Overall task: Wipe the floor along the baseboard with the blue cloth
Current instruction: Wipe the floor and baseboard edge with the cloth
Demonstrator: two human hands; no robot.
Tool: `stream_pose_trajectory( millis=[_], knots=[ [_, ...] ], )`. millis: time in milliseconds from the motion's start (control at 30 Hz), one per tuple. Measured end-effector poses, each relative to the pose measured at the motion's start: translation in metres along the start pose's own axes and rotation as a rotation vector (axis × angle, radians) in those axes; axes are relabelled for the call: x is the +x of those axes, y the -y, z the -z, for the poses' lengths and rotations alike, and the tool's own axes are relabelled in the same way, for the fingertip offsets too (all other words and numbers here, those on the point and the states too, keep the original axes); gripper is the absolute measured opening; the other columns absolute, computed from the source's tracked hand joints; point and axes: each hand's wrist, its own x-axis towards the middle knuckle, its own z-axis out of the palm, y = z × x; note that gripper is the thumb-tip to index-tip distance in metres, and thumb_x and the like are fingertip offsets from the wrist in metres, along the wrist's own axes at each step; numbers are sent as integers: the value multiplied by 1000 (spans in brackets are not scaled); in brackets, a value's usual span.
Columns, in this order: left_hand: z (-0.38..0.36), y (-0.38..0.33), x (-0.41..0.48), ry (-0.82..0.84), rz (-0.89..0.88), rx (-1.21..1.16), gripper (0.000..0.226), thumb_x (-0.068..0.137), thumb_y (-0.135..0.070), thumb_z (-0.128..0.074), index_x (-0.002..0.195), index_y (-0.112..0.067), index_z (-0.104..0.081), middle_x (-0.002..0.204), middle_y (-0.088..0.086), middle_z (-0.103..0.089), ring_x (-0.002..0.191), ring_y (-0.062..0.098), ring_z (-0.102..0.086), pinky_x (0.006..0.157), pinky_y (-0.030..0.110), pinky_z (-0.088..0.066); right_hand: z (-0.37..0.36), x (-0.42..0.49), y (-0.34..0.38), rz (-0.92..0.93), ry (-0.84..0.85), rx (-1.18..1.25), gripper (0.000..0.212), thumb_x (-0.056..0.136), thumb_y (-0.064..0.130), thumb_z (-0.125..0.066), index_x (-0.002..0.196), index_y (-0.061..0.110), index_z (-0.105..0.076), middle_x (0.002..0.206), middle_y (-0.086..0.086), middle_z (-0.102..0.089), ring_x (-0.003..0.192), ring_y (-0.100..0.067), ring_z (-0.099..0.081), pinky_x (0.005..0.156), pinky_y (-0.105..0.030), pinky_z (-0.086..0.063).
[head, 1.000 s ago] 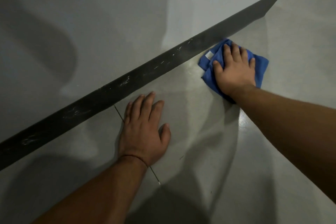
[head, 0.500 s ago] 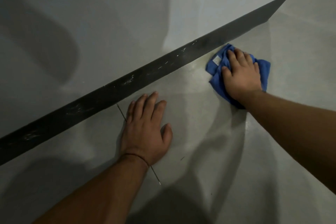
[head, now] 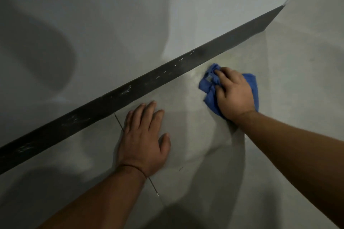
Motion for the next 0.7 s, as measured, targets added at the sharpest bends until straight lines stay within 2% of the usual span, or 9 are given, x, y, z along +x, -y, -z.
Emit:
stream_pose_trajectory(
  millis=[100,167,233,467,567,700],
  knots=[
    [1,0,0,12,6,-12,69,91,-49,-42,152,-19,-42,166,8,-32,153,31,-29,123,55,-28,2,20,-3,-174,62,-136,56,100,34,-44,152,11,-45,150,-16,-46,133,-40,-43,116,-51,-30],
    [1,0,-1,12,11,-20,69,90,-49,-44,152,-19,-42,166,9,-32,153,31,-29,124,54,-26,0,29,7,-223,64,-156,54,100,33,-43,149,12,-45,146,-18,-45,130,-42,-42,114,-53,-30],
    [1,0,-1,8,13,-31,69,90,-48,-45,152,-18,-43,165,9,-33,152,31,-29,124,54,-25,-3,31,21,-200,73,-151,51,99,33,-43,145,12,-48,141,-17,-47,127,-42,-43,113,-54,-30],
    [-1,-1,-2,-24,21,-50,72,88,-52,-44,152,-19,-42,165,7,-34,152,28,-27,125,52,-22,-28,16,87,-187,106,-109,50,102,32,-44,144,7,-48,151,-18,-40,137,-37,-36,120,-51,-23],
    [3,0,-4,-7,18,-94,74,87,-54,-45,153,-20,-40,166,5,-31,154,26,-24,127,50,-19,-38,-3,109,-107,121,-80,52,103,34,-42,150,10,-44,155,-17,-36,142,-37,-33,123,-52,-20],
    [13,5,-18,-28,62,-171,68,87,-48,-51,150,-22,-45,164,2,-36,153,20,-26,129,46,-12,-45,-32,131,128,203,-47,54,104,39,-37,153,18,-43,158,-11,-36,149,-33,-27,126,-54,-13]
  ],
)
